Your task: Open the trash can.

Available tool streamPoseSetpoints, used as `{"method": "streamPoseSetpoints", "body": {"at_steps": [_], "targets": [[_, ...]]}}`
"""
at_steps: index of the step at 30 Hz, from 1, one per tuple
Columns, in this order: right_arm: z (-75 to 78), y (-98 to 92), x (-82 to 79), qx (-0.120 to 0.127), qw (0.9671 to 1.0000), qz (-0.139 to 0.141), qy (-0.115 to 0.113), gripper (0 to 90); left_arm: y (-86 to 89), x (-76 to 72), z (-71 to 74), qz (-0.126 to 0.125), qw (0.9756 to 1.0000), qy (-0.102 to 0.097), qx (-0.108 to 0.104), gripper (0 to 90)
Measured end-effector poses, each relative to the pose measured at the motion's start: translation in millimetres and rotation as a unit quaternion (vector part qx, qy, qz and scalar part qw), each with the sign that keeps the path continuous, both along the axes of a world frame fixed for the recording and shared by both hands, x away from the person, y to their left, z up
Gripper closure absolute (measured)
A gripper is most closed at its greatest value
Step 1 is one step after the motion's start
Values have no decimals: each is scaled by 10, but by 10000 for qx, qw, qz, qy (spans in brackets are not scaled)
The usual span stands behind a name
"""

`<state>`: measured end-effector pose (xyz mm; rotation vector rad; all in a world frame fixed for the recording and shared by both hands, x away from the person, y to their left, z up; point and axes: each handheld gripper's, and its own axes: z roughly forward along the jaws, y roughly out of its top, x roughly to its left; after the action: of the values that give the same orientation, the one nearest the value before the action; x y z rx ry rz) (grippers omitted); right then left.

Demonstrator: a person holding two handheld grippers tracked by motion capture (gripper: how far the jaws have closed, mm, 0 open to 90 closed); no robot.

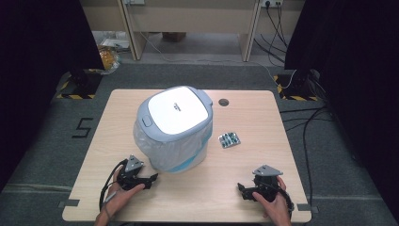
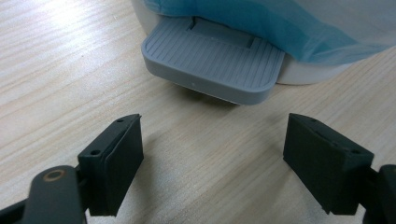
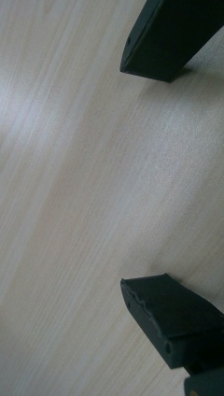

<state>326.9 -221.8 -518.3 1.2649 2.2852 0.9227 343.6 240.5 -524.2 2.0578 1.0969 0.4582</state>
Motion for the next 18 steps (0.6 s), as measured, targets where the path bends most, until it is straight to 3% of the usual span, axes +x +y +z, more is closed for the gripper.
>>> {"method": "streamPoseSetpoints", "body": {"at_steps": [7, 12, 13, 14, 15, 17, 18], "targets": [[0, 0, 0, -1, 10000, 1, -3, 5, 4, -1, 2, 7, 10000, -10, -8, 194], [4, -1, -2, 7, 10000, -15, -4, 28, 43, -14, 10, -12, 9999, 32, -131, 221], [6, 2, -11, 44, 10000, -28, -56, 87, 62, -9, 14, 19, 9998, 52, -194, 220], [40, 14, -33, 343, 9994, 46, -51, 222, 84, -6, 28, 46, 9997, 67, -224, 213], [40, 14, -33, 343, 9994, 46, -51, 222, 108, -7, 53, 91, 9996, 32, -250, 213], [84, 46, -49, 600, 9981, 91, -101, 135, 163, -11, 127, 169, 9993, -54, -339, 212], [141, 90, -57, 567, 9980, 135, -226, 178, 227, -12, 208, 272, 9984, -176, -453, 212]]}}
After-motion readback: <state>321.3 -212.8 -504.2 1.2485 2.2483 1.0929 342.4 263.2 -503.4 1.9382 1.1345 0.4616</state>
